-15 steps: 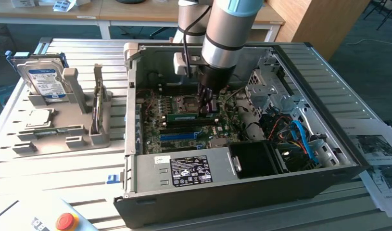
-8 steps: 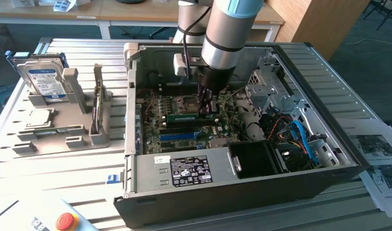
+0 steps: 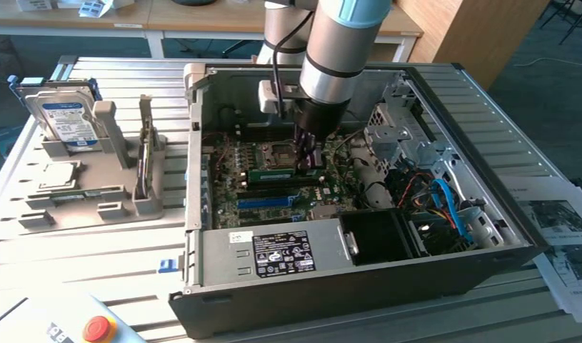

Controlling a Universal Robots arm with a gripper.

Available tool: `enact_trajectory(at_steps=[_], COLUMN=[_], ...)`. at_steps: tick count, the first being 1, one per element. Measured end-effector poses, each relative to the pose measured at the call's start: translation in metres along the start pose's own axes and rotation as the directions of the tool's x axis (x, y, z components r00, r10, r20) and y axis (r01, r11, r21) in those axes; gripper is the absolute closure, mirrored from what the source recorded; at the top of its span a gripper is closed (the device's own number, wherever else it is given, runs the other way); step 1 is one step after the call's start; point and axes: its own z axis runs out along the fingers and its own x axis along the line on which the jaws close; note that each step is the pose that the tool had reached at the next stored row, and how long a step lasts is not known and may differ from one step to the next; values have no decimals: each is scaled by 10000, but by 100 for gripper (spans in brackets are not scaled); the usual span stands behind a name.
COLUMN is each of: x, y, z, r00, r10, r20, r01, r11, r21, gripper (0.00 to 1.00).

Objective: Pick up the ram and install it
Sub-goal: 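Insert the ram into the slot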

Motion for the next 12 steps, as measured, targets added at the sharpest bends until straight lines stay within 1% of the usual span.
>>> enact_trajectory(at_steps=[7, 12], x=[0, -1], y=[-11, 7], z=[-1, 0], r00=[10000, 10000], r10=[1, 0], r20=[-1, -1], r01=[-1, 0], r11=[10000, 10000], r21=[0, 4], gripper=[88, 88])
